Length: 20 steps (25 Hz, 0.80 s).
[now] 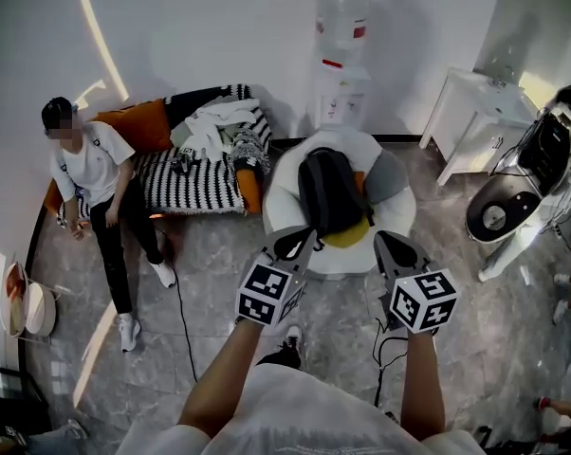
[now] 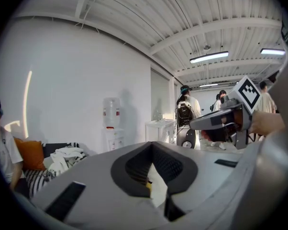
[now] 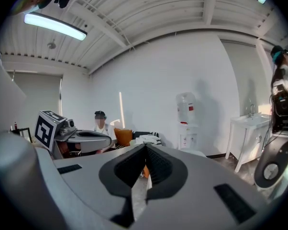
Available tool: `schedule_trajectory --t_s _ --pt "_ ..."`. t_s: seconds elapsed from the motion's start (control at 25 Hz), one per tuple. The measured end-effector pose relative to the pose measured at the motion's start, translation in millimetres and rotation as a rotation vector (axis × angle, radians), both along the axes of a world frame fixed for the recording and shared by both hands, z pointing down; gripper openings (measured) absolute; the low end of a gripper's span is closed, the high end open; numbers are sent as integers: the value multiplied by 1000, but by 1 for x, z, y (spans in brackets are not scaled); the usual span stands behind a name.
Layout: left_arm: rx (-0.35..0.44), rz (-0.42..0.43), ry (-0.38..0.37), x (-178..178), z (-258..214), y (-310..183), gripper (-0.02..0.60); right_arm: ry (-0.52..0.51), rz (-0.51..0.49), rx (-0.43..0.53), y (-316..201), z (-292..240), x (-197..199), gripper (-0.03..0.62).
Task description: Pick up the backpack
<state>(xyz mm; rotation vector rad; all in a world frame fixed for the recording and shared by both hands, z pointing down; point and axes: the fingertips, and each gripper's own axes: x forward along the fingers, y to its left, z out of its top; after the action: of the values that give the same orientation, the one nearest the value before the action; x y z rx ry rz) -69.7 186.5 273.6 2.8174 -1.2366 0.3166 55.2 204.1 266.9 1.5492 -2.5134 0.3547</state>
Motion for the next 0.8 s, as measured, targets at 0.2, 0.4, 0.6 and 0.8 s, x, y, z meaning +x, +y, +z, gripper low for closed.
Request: schedule_trajectory --t_s 0.2,0.4,0.6,0.8 --pt "-13 -7 -4 -6 3 -20 12 -2 -5 -12 -23 2 -5 0" --pt "-14 -19 -1 -16 6 -37 12 -4 -7 -16 -39 7 -12 0" --pt "-23 -27 2 -24 6 -64 12 -2 -9 -30 -65 10 -18 0" --pt "-30 -31 2 -30 12 -82 12 -3 -10 -39 -83 17 -24 0"
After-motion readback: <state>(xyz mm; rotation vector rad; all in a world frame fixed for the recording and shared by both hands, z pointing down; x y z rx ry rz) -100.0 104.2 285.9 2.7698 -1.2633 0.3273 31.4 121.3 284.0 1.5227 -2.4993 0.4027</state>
